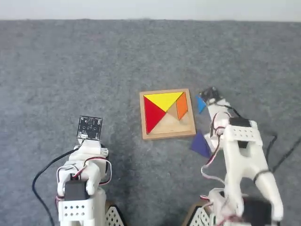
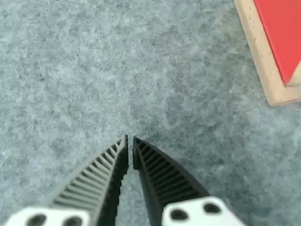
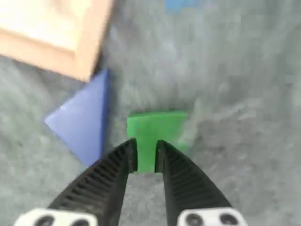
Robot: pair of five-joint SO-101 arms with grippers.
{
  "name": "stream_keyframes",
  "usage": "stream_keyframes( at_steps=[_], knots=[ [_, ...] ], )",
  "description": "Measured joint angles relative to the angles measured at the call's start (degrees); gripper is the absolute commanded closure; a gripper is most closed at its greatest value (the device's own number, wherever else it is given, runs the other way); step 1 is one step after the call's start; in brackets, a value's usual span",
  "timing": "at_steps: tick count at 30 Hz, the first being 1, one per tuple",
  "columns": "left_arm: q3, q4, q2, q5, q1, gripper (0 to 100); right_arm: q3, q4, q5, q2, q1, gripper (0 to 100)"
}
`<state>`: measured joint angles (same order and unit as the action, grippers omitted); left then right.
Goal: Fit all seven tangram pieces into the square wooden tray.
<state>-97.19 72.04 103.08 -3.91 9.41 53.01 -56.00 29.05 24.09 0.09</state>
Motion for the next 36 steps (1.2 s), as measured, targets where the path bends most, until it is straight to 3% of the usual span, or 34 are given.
stream_keyframes(
  at_steps=[6,14,25,32,36],
  knots=[
    [0.0,0.0,0.0,0.0,0.0,98,-2.2,-6.7,0.1,7.2,-0.2,92.8],
    [0.0,0.0,0.0,0.0,0.0,98,-2.2,-7.6,2.1,2.6,-1.4,72.3],
    [0.0,0.0,0.0,0.0,0.0,98,-2.2,2.2,2.3,-13.5,-2.6,72.4],
    [0.0,0.0,0.0,0.0,0.0,98,-2.6,3.3,2.2,-15.3,-1.7,73.1],
    [0.0,0.0,0.0,0.0,0.0,98,-2.6,3.3,2.2,-15.3,-1.7,88.5]
  ],
)
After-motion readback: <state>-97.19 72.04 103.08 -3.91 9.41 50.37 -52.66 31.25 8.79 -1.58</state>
